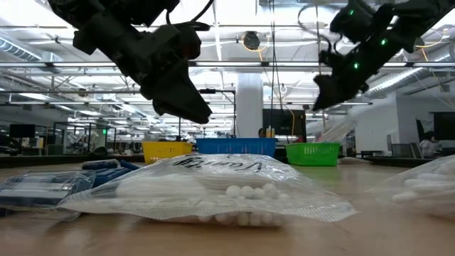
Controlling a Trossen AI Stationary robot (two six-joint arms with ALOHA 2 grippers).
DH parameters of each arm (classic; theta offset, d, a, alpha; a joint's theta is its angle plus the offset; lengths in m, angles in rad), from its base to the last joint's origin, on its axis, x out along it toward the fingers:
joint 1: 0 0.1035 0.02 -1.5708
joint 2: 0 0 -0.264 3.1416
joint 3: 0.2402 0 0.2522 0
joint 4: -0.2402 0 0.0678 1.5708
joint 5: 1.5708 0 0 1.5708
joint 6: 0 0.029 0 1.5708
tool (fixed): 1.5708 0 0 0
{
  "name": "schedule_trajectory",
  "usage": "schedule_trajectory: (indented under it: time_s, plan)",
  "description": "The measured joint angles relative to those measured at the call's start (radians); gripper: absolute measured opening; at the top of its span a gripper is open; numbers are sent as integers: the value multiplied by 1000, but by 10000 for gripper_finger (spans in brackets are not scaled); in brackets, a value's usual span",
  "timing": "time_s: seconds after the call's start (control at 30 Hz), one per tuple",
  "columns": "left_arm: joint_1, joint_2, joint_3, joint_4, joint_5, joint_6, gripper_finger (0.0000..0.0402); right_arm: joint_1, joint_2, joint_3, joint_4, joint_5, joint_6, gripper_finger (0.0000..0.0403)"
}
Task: Pick & Place Travel size toiletries
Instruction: Adjust the blue basket on the table
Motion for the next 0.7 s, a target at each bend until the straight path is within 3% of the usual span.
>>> schedule_trajectory:
  time_s: [0.3, 0.43, 0.7]
  plan:
    - [87, 3, 123, -67, -92, 152, 136, 114, -82, 0, 172, -339, -53, 188]
    - [160, 9, 191, -202, -123, 233, 136, 175, -81, 0, 199, -375, -52, 186]
    - [275, 111, 202, -213, -86, 283, 136, 234, -80, 0, 229, -374, -50, 183]
